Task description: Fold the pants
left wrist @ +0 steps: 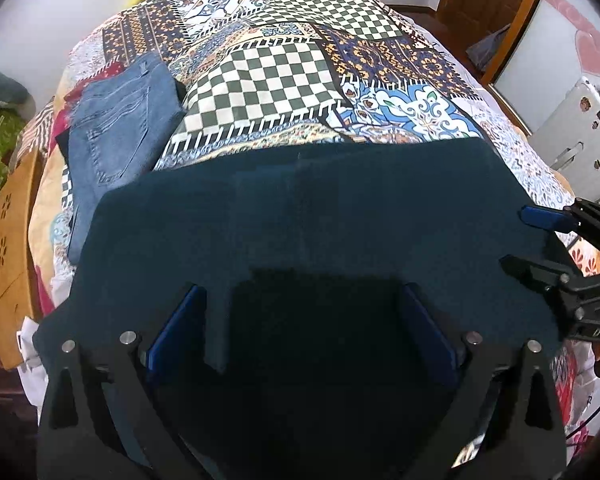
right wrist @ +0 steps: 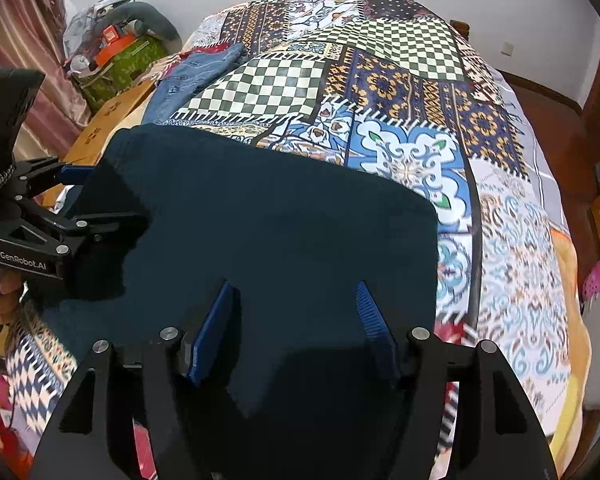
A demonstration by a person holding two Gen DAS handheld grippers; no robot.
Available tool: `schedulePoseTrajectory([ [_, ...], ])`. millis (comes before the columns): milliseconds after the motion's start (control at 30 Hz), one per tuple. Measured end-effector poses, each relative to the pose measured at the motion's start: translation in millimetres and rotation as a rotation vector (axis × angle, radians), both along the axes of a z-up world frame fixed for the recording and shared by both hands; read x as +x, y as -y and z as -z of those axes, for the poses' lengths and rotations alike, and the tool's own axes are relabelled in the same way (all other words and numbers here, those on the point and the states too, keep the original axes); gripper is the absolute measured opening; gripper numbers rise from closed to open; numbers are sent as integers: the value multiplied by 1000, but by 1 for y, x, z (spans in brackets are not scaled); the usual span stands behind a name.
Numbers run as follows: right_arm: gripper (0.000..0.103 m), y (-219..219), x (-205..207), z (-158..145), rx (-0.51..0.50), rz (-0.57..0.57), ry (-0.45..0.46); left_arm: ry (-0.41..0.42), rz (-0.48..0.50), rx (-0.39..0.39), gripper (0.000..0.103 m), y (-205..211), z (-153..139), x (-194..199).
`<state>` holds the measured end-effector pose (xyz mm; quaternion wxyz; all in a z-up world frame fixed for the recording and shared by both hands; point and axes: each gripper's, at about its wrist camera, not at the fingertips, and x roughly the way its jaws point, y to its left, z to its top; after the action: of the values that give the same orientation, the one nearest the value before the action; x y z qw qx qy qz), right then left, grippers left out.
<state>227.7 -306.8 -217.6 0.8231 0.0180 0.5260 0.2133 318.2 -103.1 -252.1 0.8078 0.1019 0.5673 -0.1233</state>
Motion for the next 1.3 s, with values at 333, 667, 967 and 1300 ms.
schedulePoseTrajectory([
  [333, 63, 10, -26, -6, 17, 74, -5, 55, -54, -18, 101, -16, -10, -35],
  [667, 63, -3, -26, -33, -47, 97, 61, 242, -104, -27, 101, -44, -60, -69],
  [967, 66, -53, -16, -80, 33, 27, 189, 427, -317, -133, 101, -144, -117, -103],
  [1300, 66, -120, -7, -54, 47, -69, 122, 332, -571, -146, 101, -262, -78, -139],
])
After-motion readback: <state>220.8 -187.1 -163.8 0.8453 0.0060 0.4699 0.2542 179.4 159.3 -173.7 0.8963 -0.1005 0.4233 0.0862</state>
